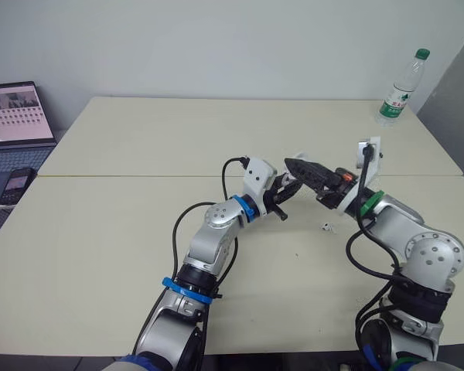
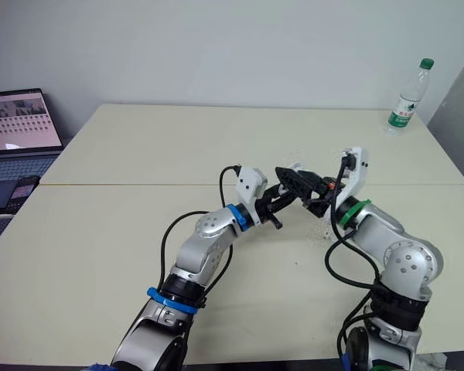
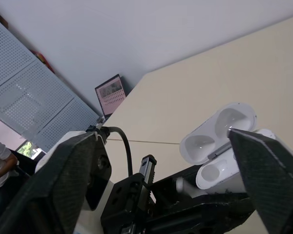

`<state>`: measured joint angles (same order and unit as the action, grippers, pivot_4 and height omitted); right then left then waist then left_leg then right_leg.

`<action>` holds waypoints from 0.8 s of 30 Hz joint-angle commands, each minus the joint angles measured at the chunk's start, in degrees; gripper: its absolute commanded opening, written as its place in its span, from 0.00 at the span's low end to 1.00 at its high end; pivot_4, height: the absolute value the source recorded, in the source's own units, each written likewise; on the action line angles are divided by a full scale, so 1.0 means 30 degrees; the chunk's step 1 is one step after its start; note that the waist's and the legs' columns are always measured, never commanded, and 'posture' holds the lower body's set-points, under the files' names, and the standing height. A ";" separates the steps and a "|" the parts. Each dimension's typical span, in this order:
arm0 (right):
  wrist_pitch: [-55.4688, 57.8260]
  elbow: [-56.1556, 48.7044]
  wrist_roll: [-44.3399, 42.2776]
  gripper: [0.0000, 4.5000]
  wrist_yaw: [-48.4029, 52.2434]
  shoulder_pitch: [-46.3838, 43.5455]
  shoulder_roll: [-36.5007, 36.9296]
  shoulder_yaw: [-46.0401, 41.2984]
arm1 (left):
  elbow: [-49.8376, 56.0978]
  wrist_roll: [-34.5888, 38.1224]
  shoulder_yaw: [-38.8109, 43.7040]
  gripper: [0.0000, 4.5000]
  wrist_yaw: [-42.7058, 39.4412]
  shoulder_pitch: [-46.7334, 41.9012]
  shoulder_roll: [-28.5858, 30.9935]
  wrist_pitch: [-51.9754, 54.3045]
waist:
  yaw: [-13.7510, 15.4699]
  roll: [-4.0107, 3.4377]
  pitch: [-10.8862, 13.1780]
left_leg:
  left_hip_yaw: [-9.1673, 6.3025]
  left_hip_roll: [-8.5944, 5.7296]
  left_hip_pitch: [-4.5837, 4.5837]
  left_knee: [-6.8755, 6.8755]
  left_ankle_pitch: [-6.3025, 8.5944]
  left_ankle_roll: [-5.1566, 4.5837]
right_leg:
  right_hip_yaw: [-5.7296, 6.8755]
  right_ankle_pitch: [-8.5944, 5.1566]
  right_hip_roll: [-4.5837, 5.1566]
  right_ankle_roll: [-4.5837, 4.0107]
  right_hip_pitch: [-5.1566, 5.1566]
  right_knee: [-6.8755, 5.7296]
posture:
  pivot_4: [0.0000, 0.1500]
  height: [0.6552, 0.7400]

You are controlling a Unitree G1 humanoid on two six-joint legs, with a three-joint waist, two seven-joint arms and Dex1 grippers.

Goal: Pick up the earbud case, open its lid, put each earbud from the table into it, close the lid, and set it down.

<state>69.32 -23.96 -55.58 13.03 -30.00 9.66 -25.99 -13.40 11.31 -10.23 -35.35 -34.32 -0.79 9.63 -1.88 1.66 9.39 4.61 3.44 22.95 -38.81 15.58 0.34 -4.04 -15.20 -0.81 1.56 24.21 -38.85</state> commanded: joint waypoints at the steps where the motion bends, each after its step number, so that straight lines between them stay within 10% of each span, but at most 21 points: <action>1: -0.0488 -0.0574 -0.1522 0.99 -0.0116 -0.0391 0.1260 -0.0695 | 0.1052 0.0393 0.0282 0.17 0.0077 -0.0087 -0.0018 -0.0018 | -0.0001 0.0001 0.0000 | 0.0001 0.0000 -0.0001 0.0003 0.0000 0.0000 | -0.0001 0.0000 0.0000 0.0000 -0.0001 0.0000 | 1.00 0.95; 24: -0.5101 0.0014 0.6009 0.99 0.5920 0.4199 1.1574 0.6971 | 0.4339 0.2570 0.0273 0.17 -0.4071 0.2495 0.5320 0.5997 | -0.0029 0.0009 0.0010 | 0.0017 0.0014 -0.0010 0.0012 0.0001 -0.0001 | -0.0014 -0.0053 0.0000 0.0089 0.0005 0.0023 | 1.00 0.95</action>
<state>54.74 -21.18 -38.27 28.97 -17.88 42.73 -5.48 -3.95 17.63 -9.20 -46.04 -26.75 14.31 26.22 -1.97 1.69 9.42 4.65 3.48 22.91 -38.77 15.58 0.34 -4.08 -15.36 -0.81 1.83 24.21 -38.78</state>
